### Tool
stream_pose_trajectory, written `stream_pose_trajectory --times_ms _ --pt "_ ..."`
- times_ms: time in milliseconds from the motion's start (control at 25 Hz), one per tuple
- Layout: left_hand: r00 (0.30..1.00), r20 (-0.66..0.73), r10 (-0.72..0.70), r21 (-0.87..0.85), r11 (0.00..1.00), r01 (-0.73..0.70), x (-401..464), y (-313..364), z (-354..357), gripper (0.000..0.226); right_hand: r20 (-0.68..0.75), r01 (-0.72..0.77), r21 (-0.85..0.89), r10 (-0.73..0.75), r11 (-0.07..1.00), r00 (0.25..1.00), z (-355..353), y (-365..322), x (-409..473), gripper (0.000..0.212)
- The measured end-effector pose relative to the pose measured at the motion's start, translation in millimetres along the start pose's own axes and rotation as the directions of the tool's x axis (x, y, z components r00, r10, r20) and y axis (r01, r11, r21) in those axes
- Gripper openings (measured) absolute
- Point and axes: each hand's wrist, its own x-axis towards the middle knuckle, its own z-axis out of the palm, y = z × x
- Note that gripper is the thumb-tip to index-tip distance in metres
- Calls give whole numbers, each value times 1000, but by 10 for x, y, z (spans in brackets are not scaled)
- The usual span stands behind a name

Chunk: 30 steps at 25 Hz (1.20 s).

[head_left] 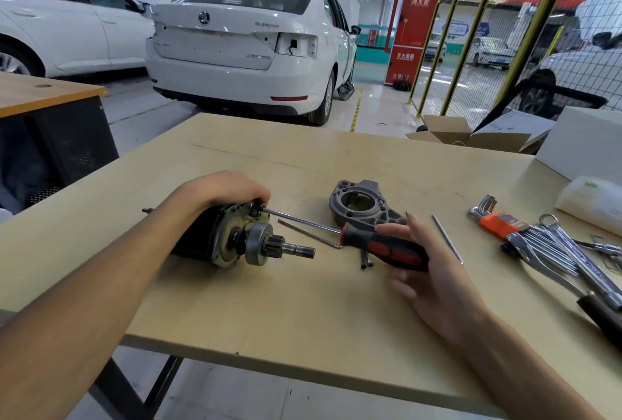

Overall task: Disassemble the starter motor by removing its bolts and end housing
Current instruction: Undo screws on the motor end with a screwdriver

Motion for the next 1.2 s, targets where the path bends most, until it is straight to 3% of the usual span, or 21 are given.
stream_pose_trajectory --times_ms 80,160,280,400,480,520,600,680,800,960,1200 --pt "1000 20 9 12 1000 -9 9 -7 0 25 -32 33 -135 -38 990 999 6 4 -10 26" --pt "1000 24 14 9 1000 -14 7 -9 -4 27 2 125 -158 -126 980 992 -17 1 3 35" --pt "999 28 29 24 999 -29 4 -11 -9 26 36 195 -66 -193 979 981 -11 -8 21 56" --pt "999 27 21 42 999 -23 -1 -1 -2 26 80 110 45 -113 993 990 36 -5 32 36" --pt "1000 1 -3 8 1000 3 4 8 7 24 13 35 -117 -34 993 999 28 -8 20 39" --pt "1000 -6 -8 0 1000 8 10 13 13 23 -24 27 -239 -33 971 999 13 -18 8 46" --pt "1000 -15 -10 -7 1000 10 16 15 17 24 -46 82 -337 -104 938 994 -9 -26 1 40" --pt "1000 -15 -12 -14 1000 12 16 6 14 24 -22 157 -266 -169 951 985 -5 -19 17 27" --pt "1000 -4 -7 -10 1000 7 14 3 10 24 62 161 -113 -155 980 986 -1 -12 39 44" --pt "1000 -1 1 -1 1000 -1 6 4 6 25 16 62 -195 -60 979 998 -10 -11 6 37" --pt "1000 18 10 7 1000 -10 17 -7 0 26 -28 184 -99 -188 978 982 9 -2 41 28"
